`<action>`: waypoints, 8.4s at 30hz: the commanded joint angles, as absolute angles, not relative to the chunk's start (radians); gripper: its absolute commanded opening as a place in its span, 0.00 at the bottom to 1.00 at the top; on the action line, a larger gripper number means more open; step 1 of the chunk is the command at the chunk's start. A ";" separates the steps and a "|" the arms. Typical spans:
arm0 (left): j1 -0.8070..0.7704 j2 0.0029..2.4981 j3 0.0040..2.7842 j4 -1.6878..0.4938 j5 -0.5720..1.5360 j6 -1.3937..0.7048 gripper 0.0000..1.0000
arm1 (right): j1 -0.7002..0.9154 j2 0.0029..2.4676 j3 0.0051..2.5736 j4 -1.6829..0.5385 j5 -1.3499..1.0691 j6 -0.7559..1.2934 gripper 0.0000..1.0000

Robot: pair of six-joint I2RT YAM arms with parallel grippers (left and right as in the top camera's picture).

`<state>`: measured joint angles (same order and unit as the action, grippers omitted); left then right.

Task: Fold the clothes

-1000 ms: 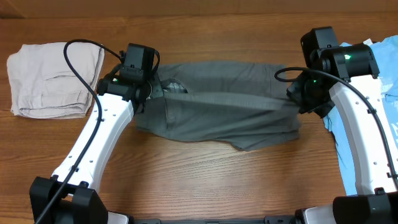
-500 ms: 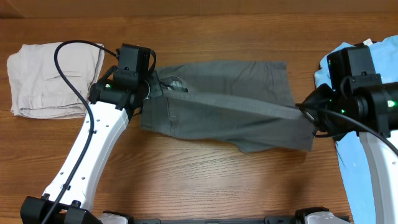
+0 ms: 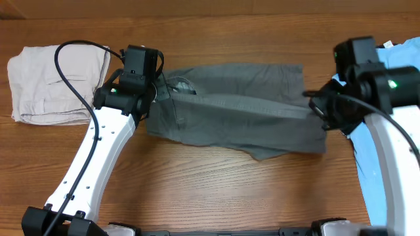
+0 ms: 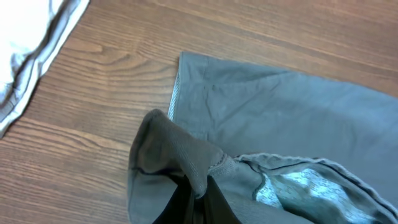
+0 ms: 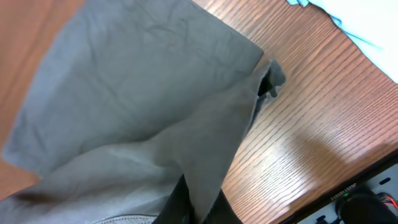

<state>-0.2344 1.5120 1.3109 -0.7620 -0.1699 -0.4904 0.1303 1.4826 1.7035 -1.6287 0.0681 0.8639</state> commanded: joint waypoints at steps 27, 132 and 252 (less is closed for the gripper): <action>-0.223 1.802 1.295 -0.463 -0.316 -0.467 0.10 | 0.116 1.979 1.706 -1.085 0.248 0.860 0.04; -0.346 2.039 1.639 -0.444 0.128 -0.382 0.06 | 0.076 2.024 1.509 -0.547 0.007 0.362 0.04; -0.097 2.224 1.647 -1.068 0.027 -0.261 0.63 | -0.209 1.797 0.956 -0.865 -0.083 0.445 0.18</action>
